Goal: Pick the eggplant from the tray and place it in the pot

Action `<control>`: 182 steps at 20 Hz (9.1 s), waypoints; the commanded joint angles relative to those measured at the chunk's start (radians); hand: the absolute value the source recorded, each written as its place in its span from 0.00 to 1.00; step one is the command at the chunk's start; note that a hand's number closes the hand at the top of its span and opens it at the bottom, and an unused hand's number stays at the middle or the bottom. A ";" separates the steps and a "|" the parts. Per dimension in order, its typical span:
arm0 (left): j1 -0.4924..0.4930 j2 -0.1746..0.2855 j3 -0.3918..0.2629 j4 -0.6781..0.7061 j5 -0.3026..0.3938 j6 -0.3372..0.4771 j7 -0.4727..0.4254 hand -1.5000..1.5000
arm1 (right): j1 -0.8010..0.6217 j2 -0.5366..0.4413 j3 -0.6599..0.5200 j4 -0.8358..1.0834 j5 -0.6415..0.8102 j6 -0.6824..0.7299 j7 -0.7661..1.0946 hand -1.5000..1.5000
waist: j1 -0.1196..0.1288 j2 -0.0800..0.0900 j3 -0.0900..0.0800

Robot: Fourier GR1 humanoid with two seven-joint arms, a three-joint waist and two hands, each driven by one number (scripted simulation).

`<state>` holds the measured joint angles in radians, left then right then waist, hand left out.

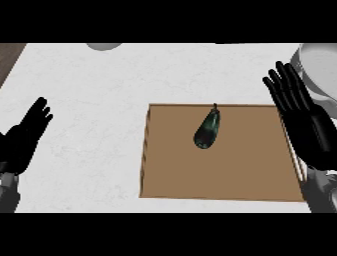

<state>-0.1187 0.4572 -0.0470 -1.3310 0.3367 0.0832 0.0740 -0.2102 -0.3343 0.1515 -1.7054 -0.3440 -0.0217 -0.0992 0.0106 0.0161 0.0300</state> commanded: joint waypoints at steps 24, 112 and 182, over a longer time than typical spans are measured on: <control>-0.165 -0.134 0.013 -0.194 -0.061 0.127 -0.049 0.50 | -0.242 -0.308 0.034 0.709 0.424 0.390 -0.360 0.00 | -0.004 -0.020 -0.031; -0.212 -0.275 0.099 -0.225 -0.206 -0.015 -0.014 0.50 | -0.867 0.108 -0.160 1.082 1.478 -0.323 0.849 1.00 | 0.091 0.016 -0.037; -0.161 -0.261 0.158 -0.262 -0.197 -0.022 0.026 0.50 | -0.606 -0.243 -0.989 1.292 0.841 -0.767 -0.062 0.00 | 0.017 -0.008 -0.026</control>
<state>-0.3013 0.1754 0.1047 -1.5373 0.1182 0.0813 0.0553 -0.8698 -0.5938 -0.7565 -0.3683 0.6050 -0.7665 -0.0369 0.0290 0.0126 0.0037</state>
